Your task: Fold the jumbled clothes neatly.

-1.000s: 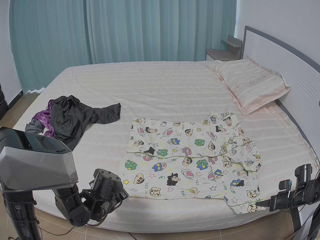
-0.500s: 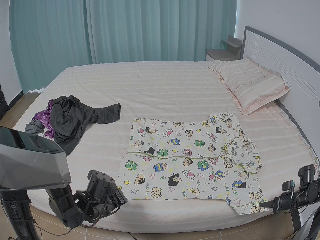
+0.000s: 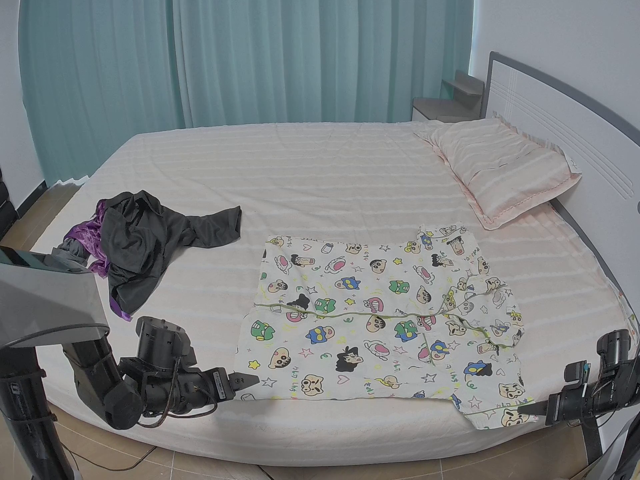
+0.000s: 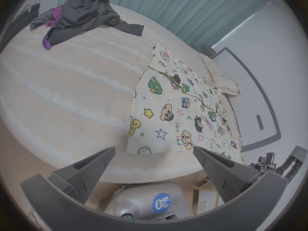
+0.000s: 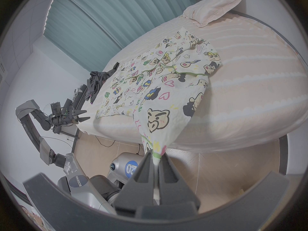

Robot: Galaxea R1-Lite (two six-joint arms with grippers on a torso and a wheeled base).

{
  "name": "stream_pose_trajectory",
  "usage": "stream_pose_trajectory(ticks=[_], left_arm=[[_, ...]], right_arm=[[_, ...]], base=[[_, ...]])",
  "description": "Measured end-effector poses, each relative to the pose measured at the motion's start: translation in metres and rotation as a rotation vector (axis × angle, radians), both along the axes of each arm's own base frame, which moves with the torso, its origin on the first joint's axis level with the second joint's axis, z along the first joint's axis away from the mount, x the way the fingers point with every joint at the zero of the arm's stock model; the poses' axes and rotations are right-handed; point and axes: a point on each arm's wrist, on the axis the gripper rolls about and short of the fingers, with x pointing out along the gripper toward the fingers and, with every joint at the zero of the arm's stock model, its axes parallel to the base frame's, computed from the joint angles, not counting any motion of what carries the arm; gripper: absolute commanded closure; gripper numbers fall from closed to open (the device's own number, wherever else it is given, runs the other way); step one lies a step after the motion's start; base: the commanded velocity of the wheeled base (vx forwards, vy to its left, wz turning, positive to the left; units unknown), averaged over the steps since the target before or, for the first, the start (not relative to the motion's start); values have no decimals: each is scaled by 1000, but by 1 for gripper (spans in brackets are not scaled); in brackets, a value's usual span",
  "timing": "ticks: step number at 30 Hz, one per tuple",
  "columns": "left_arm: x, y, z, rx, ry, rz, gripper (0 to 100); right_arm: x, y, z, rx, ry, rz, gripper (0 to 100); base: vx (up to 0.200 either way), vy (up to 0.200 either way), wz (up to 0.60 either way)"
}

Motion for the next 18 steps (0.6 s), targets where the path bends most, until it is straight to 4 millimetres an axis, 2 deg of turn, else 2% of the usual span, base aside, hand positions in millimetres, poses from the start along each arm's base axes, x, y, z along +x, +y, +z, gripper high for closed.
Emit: stream_pose_trajectory(ticks=[5,18], left_arm=[[17,-2,-12,34,-21,-36,0],[36,-21,-35,83,-70,-34,0]], right_arm=[[1,0,0,1,-5,0,100],[1,0,0,8,-10,5,100]], base=[[0,0,0],[0,0,0]])
